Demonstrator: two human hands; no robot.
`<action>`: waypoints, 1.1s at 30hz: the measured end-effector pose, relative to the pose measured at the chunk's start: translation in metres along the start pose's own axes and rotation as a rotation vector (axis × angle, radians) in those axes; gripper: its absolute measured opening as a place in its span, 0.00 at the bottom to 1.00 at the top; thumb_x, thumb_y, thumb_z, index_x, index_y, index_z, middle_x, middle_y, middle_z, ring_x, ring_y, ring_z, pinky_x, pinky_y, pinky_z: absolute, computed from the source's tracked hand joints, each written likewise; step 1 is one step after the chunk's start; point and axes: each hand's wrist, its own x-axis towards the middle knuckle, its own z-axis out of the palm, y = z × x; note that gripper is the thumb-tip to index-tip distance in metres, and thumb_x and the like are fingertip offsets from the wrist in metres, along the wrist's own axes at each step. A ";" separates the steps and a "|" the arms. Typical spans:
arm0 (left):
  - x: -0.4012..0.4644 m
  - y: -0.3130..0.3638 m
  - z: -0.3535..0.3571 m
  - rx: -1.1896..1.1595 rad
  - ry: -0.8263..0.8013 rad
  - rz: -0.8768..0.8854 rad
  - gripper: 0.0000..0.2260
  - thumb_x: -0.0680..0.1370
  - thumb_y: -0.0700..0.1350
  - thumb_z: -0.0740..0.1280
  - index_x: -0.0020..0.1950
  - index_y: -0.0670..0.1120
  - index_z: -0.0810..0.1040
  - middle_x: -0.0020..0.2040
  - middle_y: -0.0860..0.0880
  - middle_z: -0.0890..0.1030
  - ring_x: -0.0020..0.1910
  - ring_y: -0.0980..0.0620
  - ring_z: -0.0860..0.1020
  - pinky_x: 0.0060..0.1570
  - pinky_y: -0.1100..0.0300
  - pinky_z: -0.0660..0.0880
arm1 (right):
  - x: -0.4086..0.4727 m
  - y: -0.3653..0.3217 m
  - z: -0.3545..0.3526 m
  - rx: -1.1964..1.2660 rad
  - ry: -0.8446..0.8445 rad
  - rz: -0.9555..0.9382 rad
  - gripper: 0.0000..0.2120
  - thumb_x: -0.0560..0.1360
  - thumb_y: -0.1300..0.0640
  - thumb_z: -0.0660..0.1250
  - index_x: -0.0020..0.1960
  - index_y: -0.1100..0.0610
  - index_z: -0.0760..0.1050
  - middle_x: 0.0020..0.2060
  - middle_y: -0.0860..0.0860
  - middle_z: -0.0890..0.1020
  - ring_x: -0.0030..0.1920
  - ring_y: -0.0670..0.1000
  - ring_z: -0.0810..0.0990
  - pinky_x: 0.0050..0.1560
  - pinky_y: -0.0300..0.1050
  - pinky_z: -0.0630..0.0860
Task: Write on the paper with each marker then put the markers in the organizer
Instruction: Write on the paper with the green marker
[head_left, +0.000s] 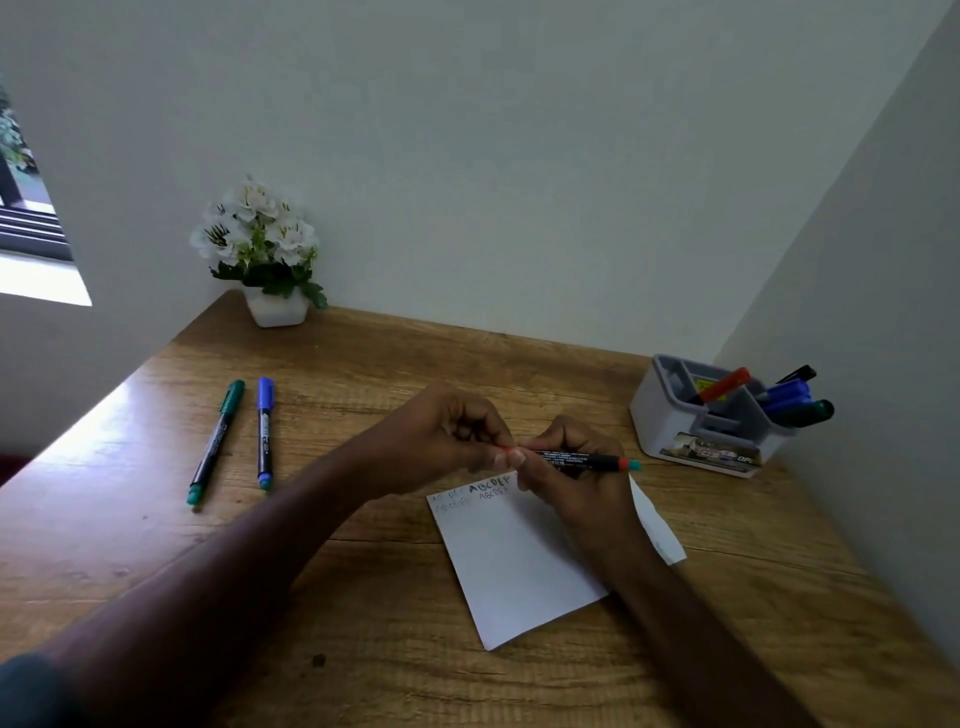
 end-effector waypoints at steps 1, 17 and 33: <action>0.000 0.001 0.000 -0.004 -0.001 -0.002 0.05 0.72 0.42 0.74 0.45 0.41 0.84 0.39 0.45 0.84 0.37 0.53 0.79 0.37 0.59 0.75 | 0.000 -0.001 0.000 0.008 -0.005 0.000 0.05 0.72 0.54 0.75 0.41 0.54 0.80 0.34 0.51 0.82 0.35 0.45 0.81 0.37 0.35 0.74; 0.033 0.010 0.016 0.132 0.117 -0.080 0.07 0.72 0.45 0.75 0.47 0.46 0.81 0.39 0.47 0.84 0.39 0.51 0.83 0.43 0.60 0.79 | 0.014 -0.023 -0.033 -0.258 0.293 0.030 0.09 0.83 0.50 0.57 0.57 0.51 0.74 0.34 0.47 0.75 0.34 0.43 0.74 0.36 0.43 0.72; 0.116 0.028 0.048 0.349 0.016 -0.052 0.09 0.77 0.48 0.71 0.43 0.43 0.82 0.38 0.49 0.85 0.36 0.51 0.84 0.44 0.54 0.82 | 0.079 -0.074 -0.168 -1.018 0.164 0.251 0.08 0.70 0.49 0.76 0.44 0.52 0.83 0.40 0.49 0.84 0.42 0.48 0.82 0.46 0.46 0.81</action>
